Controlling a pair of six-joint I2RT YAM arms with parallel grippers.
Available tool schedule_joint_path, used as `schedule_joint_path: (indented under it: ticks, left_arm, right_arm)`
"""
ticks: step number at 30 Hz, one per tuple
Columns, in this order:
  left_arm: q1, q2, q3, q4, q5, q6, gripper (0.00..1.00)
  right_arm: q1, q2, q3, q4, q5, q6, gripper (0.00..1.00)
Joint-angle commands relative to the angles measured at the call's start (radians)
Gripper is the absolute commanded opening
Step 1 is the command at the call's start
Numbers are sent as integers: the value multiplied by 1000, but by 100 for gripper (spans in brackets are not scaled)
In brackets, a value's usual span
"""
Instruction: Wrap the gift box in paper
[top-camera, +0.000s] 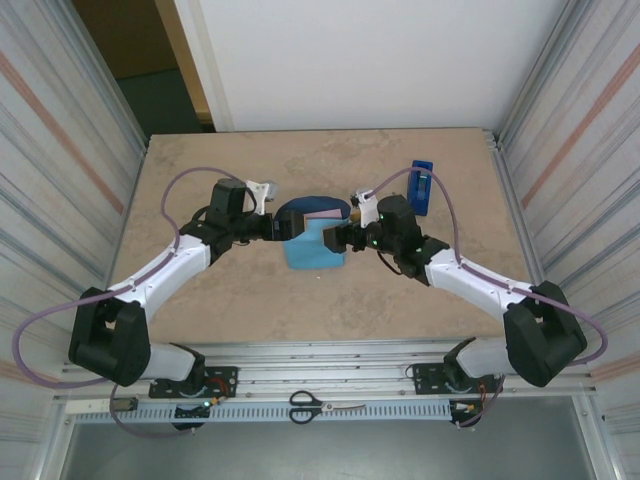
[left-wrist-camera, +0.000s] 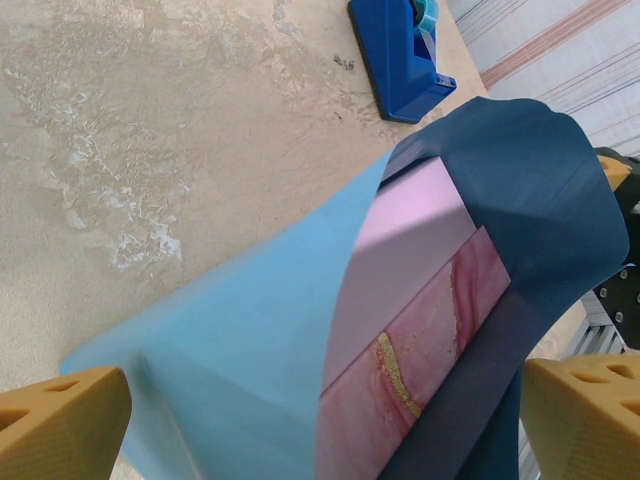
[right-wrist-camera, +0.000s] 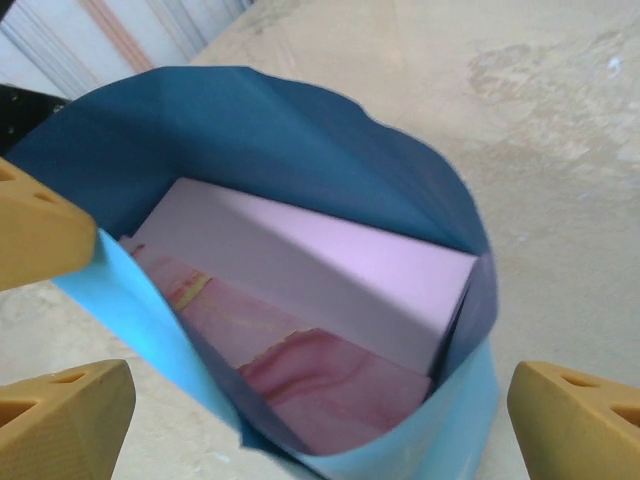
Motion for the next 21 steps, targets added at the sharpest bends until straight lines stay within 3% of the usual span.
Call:
schedule_joint_path:
  ticks: [1,8,21]
  left_arm:
    - [6,-16,15,16,4,24,99]
    - [6,-52,9,17,-4,23,99]
    - [-26,-86,0,-49,-123,82,99]
  right_arm:
    - [10,34,-3,134,58,-79,95]
    - [10,118,57,124,54,-82,87]
    - [18,179,74,30,112,-19,60]
